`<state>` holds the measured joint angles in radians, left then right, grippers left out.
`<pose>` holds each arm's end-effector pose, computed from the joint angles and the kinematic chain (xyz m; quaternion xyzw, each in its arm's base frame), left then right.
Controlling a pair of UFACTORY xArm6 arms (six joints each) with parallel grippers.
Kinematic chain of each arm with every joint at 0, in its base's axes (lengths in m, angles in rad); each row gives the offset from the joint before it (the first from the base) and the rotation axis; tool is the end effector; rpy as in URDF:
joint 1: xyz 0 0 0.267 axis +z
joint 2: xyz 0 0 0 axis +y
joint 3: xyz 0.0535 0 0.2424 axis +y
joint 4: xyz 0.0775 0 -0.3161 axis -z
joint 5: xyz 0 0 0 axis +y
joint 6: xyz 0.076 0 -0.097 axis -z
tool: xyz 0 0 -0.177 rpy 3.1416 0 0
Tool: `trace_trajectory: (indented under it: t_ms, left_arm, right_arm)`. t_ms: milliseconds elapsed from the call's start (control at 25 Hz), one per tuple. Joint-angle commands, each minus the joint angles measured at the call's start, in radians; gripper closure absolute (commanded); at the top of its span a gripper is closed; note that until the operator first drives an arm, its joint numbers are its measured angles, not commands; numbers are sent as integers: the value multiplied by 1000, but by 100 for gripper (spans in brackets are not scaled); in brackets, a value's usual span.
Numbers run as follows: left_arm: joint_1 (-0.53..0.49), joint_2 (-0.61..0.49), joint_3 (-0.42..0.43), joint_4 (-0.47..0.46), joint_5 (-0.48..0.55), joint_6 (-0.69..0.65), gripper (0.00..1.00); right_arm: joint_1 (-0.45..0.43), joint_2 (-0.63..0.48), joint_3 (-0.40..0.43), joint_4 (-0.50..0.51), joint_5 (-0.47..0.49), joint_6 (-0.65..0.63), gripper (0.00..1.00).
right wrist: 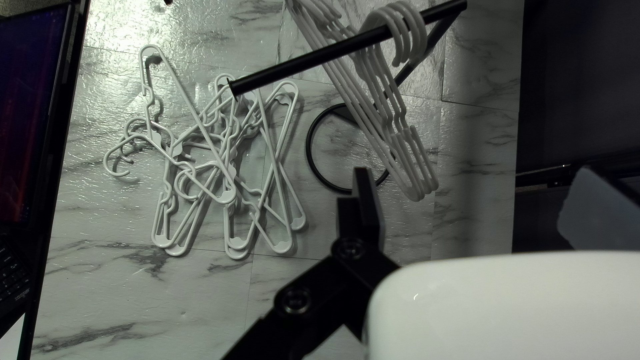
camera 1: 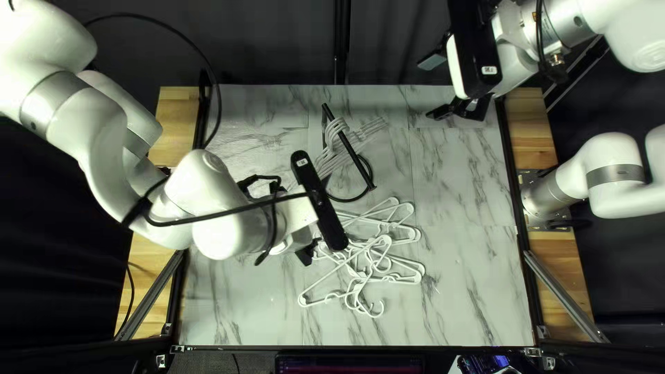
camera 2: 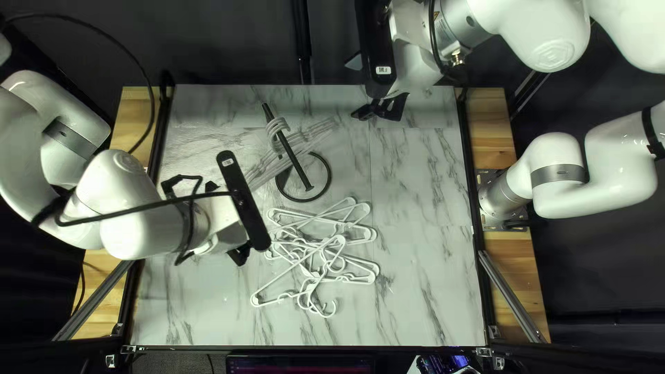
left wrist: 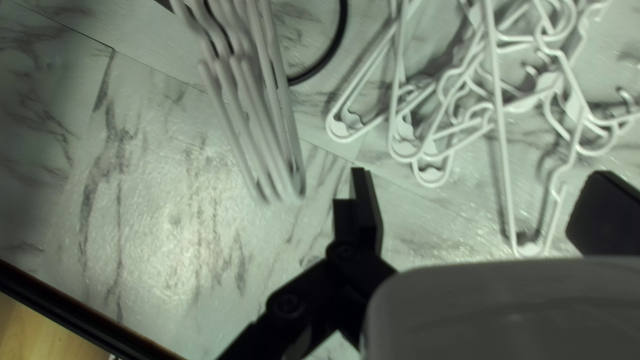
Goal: Remove hangers from rack and place onto table
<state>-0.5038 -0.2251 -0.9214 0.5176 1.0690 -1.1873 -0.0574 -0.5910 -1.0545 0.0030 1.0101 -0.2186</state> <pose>0.4217 -0.1174 0.2127 -0.9484 -0.2160 -0.1962 0.1239 0.4419 -0.0248 0.4236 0.9469 0.0761 0.3096 0.0415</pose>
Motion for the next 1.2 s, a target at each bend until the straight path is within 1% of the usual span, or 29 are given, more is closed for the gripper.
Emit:
trace_trajectory:
  t_ms: [40, 360, 560, 760, 920, 1200]
  left_arm:
    - [13, 1, 23, 30, -8, -28, 0]
    - [36, -77, 132, 94, -65, -59, 0]
    - [45, -105, 171, 110, -91, -69, 0]
    - [70, -144, 238, 123, -154, -87, 0]
    - [79, -155, 255, 125, -172, -88, 0]
    - [93, -145, 244, 120, -184, -59, 0]
  right_arm:
    - [0, 0, 0, 0, 0, 0, 0]
    - [0, 0, 0, 0, 0, 0, 0]
    - [0, 0, 0, 0, 0, 0, 0]
    - [0, 0, 0, 0, 0, 0, 0]
    - [0, 0, 0, 0, 0, 0, 0]
    - [0, 0, 0, 0, 0, 0, 0]
